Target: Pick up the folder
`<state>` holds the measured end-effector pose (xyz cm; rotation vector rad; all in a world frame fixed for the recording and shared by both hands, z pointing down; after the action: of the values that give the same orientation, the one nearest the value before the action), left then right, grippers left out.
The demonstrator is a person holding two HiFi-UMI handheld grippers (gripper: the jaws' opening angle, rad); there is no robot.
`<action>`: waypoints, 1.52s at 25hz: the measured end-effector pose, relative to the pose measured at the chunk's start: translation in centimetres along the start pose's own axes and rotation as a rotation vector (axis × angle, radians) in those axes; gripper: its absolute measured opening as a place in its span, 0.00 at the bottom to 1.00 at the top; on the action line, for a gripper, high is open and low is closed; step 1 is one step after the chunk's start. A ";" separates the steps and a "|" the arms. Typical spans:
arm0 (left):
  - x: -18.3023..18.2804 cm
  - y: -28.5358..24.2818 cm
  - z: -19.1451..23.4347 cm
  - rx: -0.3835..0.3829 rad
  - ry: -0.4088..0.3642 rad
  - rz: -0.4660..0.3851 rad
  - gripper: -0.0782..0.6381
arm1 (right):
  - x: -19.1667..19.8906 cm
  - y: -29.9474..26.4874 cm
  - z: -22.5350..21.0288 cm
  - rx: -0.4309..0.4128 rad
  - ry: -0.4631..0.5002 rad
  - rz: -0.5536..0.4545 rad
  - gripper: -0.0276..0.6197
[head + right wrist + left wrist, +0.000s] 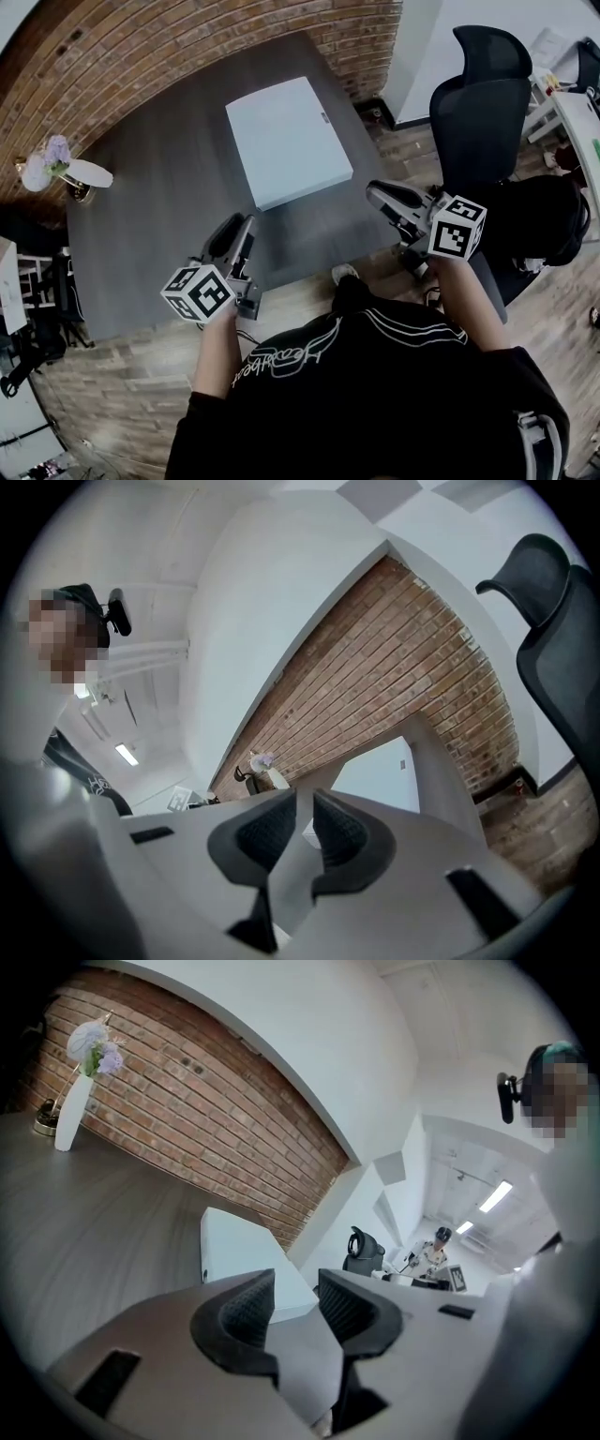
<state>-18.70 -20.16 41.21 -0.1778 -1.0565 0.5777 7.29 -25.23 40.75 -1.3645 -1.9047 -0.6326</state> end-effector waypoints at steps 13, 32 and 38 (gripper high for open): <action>1.4 -7.0 5.1 -0.097 0.065 0.115 0.37 | -0.3 -4.3 -9.8 0.056 -0.023 0.144 0.23; 4.9 -12.5 9.5 -0.153 0.114 0.258 0.38 | 4.1 -7.3 -17.6 0.164 -0.071 0.304 0.25; 5.0 -12.7 9.6 -0.160 0.087 0.278 0.38 | 4.7 -7.6 -17.6 0.172 -0.086 0.317 0.23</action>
<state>-20.55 -29.45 54.98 -0.4922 -1.0005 0.7289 3.73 -37.65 55.59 -1.5561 -1.7118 -0.2522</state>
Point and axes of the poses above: the fingertips, and each gripper's own axes: y backward along the fingers, z to its left, x out of its underside, the point moved 3 cm from there along y, backward along the fingers, and after that the axes turned 10 degrees about -x, right-handed, at the moved point
